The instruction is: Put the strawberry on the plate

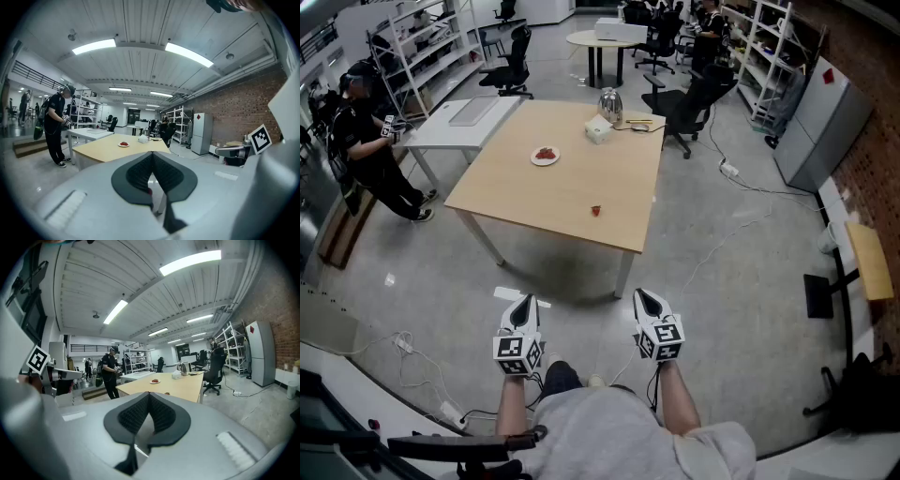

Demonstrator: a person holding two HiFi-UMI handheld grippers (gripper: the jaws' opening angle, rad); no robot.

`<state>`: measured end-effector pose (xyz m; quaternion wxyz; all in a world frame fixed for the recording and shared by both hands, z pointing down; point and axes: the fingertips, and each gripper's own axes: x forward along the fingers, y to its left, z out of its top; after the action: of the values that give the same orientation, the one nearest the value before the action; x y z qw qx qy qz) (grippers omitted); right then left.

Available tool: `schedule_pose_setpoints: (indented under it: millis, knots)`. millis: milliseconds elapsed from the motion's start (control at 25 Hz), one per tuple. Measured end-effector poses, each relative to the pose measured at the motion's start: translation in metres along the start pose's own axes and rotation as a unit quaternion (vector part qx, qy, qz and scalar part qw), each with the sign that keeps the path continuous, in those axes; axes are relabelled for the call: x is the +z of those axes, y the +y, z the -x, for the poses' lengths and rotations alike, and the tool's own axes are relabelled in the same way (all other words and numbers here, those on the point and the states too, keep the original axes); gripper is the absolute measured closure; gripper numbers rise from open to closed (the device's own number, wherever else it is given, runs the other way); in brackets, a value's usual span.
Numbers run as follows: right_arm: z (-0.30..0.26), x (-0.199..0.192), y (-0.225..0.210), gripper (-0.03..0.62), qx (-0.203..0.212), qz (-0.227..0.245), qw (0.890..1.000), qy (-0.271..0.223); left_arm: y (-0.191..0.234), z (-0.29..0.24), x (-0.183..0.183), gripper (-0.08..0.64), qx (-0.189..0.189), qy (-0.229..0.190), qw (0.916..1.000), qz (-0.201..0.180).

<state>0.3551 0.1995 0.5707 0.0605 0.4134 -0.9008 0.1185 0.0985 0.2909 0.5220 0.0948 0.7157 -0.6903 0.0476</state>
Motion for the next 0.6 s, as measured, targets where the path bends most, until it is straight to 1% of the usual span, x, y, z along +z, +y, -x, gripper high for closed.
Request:
schedule_pose_setpoints:
  millis: [120, 240, 400, 600]
  knots:
    - [-0.003, -0.001, 0.002, 0.586, -0.002, -0.002, 1.000, -0.005, 0.002, -0.003, -0.002, 0.540, 0.000, 0.001, 1.0000, 0.007]
    - [-0.009, 0.000, 0.006, 0.586, 0.006, -0.016, 1.000, -0.010, 0.007, -0.006, -0.004, 0.540, -0.001, 0.003, 1.0000, 0.008]
    - [-0.024, -0.002, 0.008, 0.585, 0.007, -0.020, 1.000, -0.005, 0.017, -0.015, -0.006, 0.540, -0.003, 0.007, 0.9999, 0.008]
    - [-0.055, -0.007, 0.005, 0.586, -0.002, -0.024, 1.000, 0.007, 0.040, -0.040, -0.010, 0.540, -0.006, 0.020, 0.9997, 0.009]
